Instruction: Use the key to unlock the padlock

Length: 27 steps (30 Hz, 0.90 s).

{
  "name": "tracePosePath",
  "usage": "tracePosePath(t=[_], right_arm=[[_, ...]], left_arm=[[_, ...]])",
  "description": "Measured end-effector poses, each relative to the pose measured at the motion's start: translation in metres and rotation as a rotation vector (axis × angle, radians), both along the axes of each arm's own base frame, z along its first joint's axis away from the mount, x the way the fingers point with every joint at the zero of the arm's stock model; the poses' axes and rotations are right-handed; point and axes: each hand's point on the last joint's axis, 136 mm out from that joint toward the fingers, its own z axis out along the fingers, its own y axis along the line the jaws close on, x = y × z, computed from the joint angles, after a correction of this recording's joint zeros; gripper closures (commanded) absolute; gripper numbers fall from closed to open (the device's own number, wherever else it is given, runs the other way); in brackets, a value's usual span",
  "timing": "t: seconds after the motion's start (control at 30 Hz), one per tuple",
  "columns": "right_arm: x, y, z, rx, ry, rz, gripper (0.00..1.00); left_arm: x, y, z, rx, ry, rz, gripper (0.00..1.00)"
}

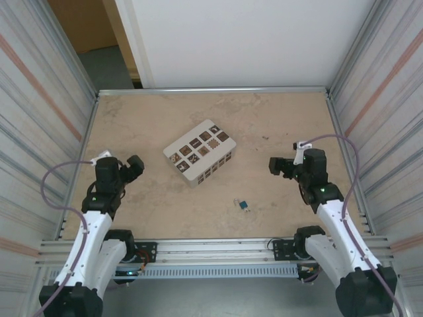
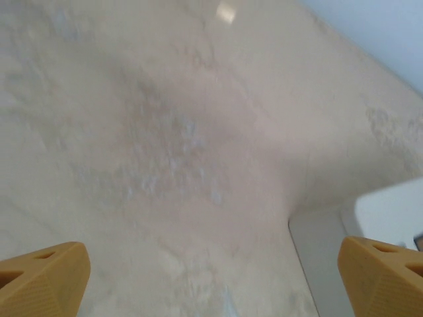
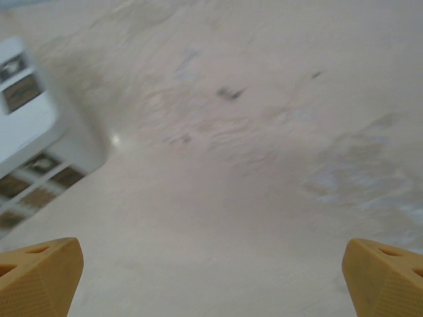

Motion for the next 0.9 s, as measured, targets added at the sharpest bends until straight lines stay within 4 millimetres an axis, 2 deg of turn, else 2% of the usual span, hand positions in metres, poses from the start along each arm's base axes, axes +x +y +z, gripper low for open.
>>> tracePosePath(t=[0.07, 0.17, 0.23, 0.37, 0.5, 0.6, 0.77, 0.9], right_arm=[[0.005, -0.02, -0.011, -0.016, -0.024, -0.066, 0.01], [0.01, -0.049, -0.031, -0.023, -0.038, -0.168, 0.01], [0.015, -0.059, -0.043, -0.027, -0.053, -0.204, 0.01], [0.03, -0.061, -0.057, -0.027, -0.086, -0.204, 0.01], [0.05, -0.059, -0.059, -0.018, -0.138, -0.188, 0.01], [0.061, -0.057, -0.061, -0.016, -0.173, -0.169, 0.01], [0.073, -0.053, -0.065, -0.027, -0.212, -0.126, 0.01], [0.078, -0.048, -0.083, -0.024, -0.192, -0.093, 0.01]], left_arm=[[0.004, 0.008, 0.002, 0.053, -0.054, 0.02, 0.02], [0.005, 0.019, -0.008, 0.13, -0.077, 0.049, 0.01], [0.005, 0.025, -0.017, 0.182, -0.067, 0.061, 0.01], [0.013, 0.03, -0.021, 0.261, -0.055, 0.053, 0.01], [0.026, 0.031, -0.023, 0.325, -0.08, 0.027, 0.01], [0.035, 0.031, -0.035, 0.375, -0.066, -0.001, 0.01], [0.05, 0.025, -0.048, 0.43, -0.069, -0.066, 0.01], [0.063, 0.017, -0.051, 0.455, -0.109, -0.125, 0.01]])
